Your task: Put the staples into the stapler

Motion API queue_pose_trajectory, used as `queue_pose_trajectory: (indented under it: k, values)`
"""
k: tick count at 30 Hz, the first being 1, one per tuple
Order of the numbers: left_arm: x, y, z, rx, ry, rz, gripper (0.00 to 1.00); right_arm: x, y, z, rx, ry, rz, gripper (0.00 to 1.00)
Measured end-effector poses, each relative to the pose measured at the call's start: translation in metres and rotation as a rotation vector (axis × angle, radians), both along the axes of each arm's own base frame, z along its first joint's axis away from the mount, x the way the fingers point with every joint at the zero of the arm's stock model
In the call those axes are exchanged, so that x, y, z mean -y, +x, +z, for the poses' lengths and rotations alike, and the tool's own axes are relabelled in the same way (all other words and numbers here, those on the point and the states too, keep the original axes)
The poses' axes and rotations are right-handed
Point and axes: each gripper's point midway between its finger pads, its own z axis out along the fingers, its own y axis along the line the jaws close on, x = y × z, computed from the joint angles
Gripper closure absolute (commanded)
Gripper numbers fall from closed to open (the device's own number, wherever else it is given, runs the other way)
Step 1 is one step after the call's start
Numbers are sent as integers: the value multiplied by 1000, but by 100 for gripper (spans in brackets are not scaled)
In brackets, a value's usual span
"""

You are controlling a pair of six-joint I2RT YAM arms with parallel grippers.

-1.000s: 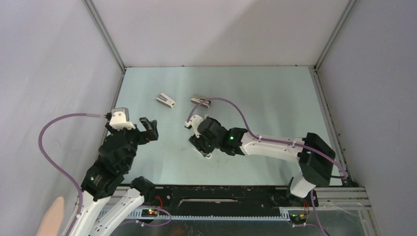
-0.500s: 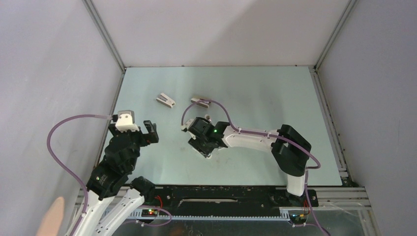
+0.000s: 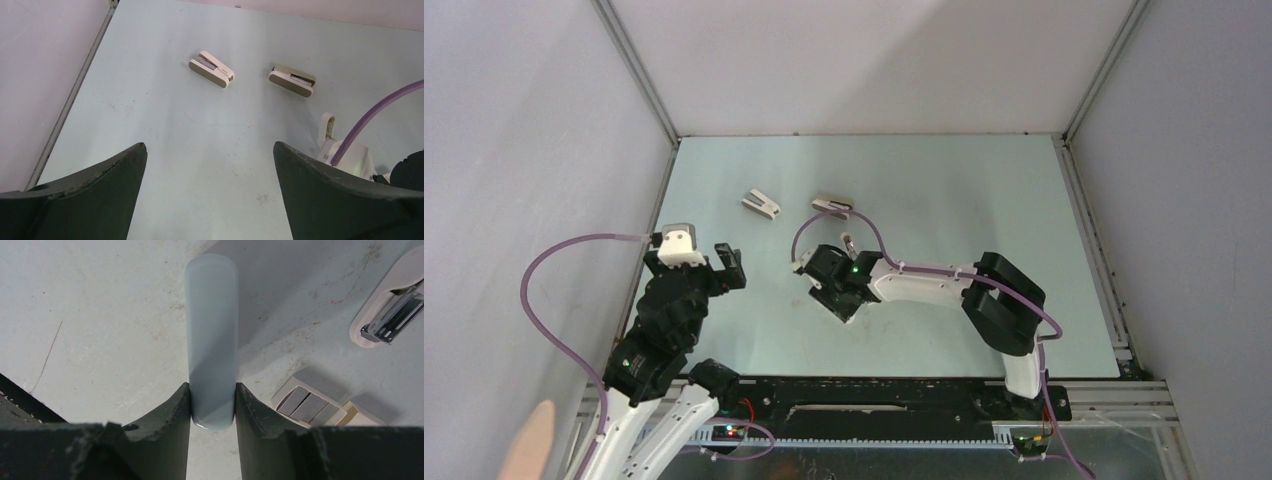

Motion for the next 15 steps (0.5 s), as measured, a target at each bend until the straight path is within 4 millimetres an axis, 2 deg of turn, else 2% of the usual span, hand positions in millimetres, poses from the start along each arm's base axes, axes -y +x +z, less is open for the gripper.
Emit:
queue_pose_trajectory:
  k: [8,15]
  values:
    - [0,2,-6,-12,-3,-2,0,1,0,-7,6,-2,-4,86]
    - [1,3,-6,-14,-8,-6,0,1,0,0,16,18,-4,86]
